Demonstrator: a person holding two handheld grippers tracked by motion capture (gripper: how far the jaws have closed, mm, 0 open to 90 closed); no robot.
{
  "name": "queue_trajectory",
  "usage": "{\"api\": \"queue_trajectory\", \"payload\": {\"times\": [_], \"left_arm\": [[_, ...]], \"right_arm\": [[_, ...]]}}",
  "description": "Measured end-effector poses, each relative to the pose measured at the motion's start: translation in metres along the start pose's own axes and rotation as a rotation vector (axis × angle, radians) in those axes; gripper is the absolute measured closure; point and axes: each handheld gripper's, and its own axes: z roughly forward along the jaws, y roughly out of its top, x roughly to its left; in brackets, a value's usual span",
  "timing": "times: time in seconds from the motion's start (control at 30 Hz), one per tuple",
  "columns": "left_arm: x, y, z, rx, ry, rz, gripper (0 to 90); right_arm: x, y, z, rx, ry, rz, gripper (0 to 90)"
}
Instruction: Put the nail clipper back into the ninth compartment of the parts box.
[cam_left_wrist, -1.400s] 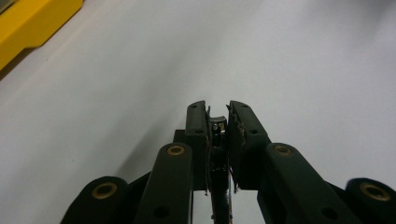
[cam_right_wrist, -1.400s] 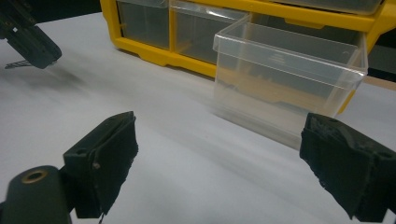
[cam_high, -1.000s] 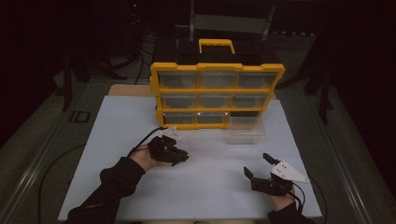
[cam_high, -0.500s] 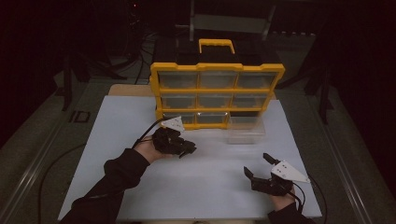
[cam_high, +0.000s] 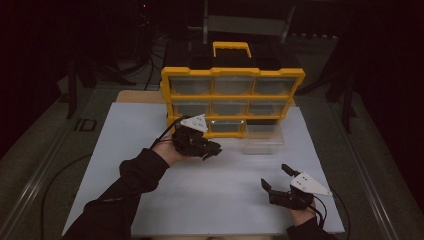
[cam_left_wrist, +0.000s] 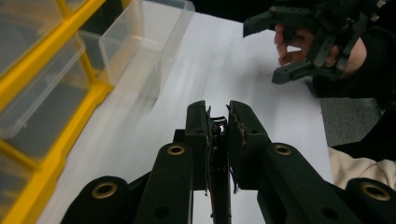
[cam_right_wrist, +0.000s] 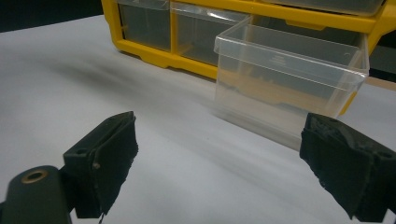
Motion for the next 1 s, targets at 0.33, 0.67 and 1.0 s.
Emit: {"api": "queue_trajectory", "payload": {"times": [0.33,0.67,1.0], "left_arm": [[-0.002,0.029,0.001,-0.051,-0.013,0.022,79.8],[-0.003,0.052,0.001,-0.092,-0.003,0.059,79.8],[0.002,0.073,0.003,-0.127,0.005,0.058,79.8]], "right_arm": [[0.0,0.0,-0.001,-0.004,0.001,-0.002,11.0],[0.0,0.0,-0.001,-0.007,0.004,-0.006,11.0],[0.0,0.0,-0.001,-0.005,0.003,-0.009,11.0]]}}
